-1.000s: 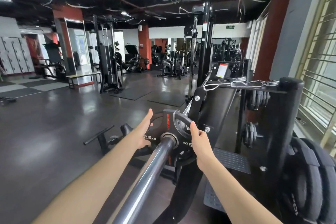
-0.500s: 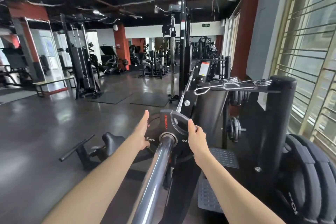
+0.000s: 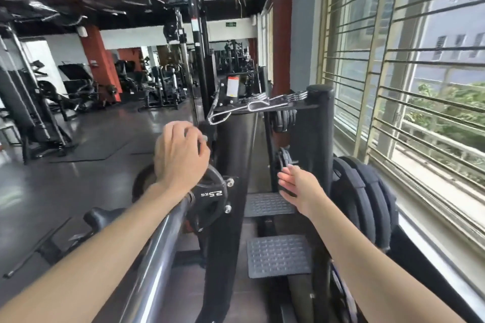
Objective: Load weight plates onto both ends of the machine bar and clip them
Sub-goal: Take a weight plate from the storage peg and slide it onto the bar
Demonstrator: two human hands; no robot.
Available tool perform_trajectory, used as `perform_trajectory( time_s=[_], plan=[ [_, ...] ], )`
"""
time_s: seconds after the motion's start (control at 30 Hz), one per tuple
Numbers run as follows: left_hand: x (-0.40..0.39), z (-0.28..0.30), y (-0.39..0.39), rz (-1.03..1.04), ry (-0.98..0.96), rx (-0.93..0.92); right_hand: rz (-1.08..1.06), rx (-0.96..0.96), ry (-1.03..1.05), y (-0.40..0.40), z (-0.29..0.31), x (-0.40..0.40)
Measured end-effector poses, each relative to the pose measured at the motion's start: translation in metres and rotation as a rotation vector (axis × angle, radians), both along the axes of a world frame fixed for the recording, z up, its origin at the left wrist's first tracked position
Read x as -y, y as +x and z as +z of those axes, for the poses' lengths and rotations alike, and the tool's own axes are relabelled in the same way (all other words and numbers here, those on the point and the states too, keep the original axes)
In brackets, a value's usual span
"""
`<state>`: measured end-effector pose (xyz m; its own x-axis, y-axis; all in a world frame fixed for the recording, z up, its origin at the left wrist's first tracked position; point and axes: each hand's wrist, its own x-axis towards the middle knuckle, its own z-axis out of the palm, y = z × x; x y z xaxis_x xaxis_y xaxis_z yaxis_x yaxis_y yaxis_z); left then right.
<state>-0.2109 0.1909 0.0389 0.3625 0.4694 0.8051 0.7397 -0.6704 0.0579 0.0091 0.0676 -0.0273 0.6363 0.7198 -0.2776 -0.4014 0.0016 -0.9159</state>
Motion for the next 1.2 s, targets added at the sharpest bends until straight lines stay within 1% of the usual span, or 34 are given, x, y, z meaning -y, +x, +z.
perform_trajectory(
  time_s=[0.07, 0.13, 0.27, 0.37, 0.47, 0.5, 0.57, 0.67, 0.77, 0.83, 0.97, 1.03, 1.2],
  plan=[
    [0.025, 0.01, 0.053, -0.098, -0.067, -0.119, -0.065, -0.088, 0.001, 0.046, -0.016, 0.025],
    [0.048, 0.007, 0.112, -0.184, -0.135, -0.223, -0.141, -0.129, 0.034, 0.089, -0.033, 0.05],
    [0.098, -0.018, 0.222, -0.324, -0.209, -0.391, -0.25, -0.189, 0.093, 0.167, -0.064, 0.095],
    [0.127, -0.039, 0.299, -0.382, -0.274, -0.464, -0.332, -0.264, 0.047, 0.232, -0.087, 0.123],
    [0.143, -0.058, 0.367, -0.38, -0.344, -0.5, -0.423, -0.328, -0.04, 0.295, -0.117, 0.141],
    [0.146, -0.064, 0.388, -0.372, -0.354, -0.51, -0.393, -0.398, -0.065, 0.31, -0.123, 0.143],
    [0.151, -0.073, 0.425, -0.332, -0.369, -0.555, -0.263, -0.51, -0.146, 0.329, -0.129, 0.146],
    [0.155, -0.086, 0.466, -0.215, -0.342, -0.724, -0.129, -0.578, -0.324, 0.348, -0.135, 0.145],
    [0.156, -0.101, 0.493, -0.084, -0.374, -0.913, -0.087, -0.616, -0.347, 0.361, -0.143, 0.137],
    [0.154, -0.111, 0.506, -0.012, -0.43, -0.979, -0.043, -0.667, -0.342, 0.366, -0.153, 0.13],
    [0.158, -0.121, 0.524, 0.067, -0.551, -0.993, 0.069, -0.783, -0.315, 0.37, -0.169, 0.116],
    [0.162, -0.121, 0.527, 0.084, -0.582, -0.966, 0.075, -0.816, -0.323, 0.374, -0.171, 0.114],
    [0.162, -0.128, 0.53, 0.062, -0.659, -0.811, 0.104, -0.935, -0.351, 0.382, -0.178, 0.119]
  ],
)
